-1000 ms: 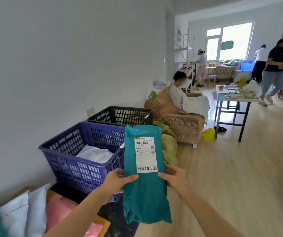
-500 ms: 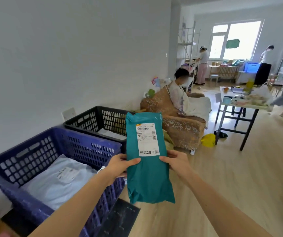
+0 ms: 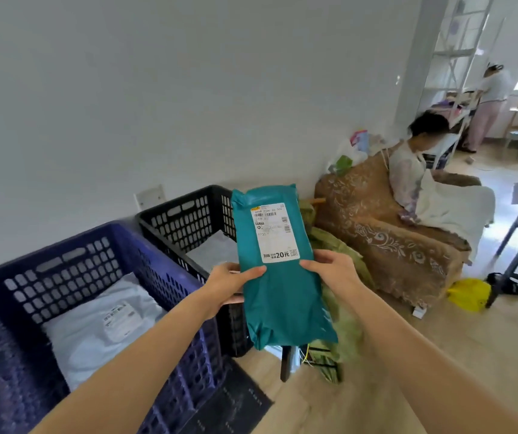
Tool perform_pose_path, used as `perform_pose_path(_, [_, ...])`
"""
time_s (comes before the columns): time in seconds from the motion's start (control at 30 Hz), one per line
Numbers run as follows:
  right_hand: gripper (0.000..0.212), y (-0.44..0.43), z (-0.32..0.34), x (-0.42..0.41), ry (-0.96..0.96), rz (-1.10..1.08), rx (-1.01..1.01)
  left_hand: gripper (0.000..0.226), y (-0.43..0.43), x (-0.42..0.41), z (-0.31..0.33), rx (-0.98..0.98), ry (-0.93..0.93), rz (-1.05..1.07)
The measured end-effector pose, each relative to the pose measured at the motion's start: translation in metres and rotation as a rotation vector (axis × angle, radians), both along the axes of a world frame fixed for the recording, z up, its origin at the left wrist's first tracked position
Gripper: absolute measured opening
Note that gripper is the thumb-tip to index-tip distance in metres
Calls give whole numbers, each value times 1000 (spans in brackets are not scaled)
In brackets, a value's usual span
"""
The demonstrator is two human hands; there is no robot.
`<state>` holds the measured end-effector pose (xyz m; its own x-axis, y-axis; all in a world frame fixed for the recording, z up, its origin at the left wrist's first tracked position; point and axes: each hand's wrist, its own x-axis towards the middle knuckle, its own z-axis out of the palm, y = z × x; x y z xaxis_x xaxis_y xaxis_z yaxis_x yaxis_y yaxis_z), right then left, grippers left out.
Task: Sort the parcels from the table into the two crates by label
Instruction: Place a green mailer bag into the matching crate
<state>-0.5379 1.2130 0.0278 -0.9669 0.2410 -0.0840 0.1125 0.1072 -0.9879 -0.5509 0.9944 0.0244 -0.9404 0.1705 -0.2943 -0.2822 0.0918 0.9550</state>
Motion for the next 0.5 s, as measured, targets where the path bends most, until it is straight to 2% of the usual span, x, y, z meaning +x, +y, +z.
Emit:
perform_pose_path(0.23, [40,37,-1,-101,-29,214,-42,58,42,-51,7,-17,-60,257])
perform_pose_path(0.33, [30,43,1,-132,-36,304,-80,55,54,-67,15,-37,-69,335])
perform_pose_path(0.5, [29,42,0,-178,-65,383,-128,50,58,-95,24,-114,-82,431])
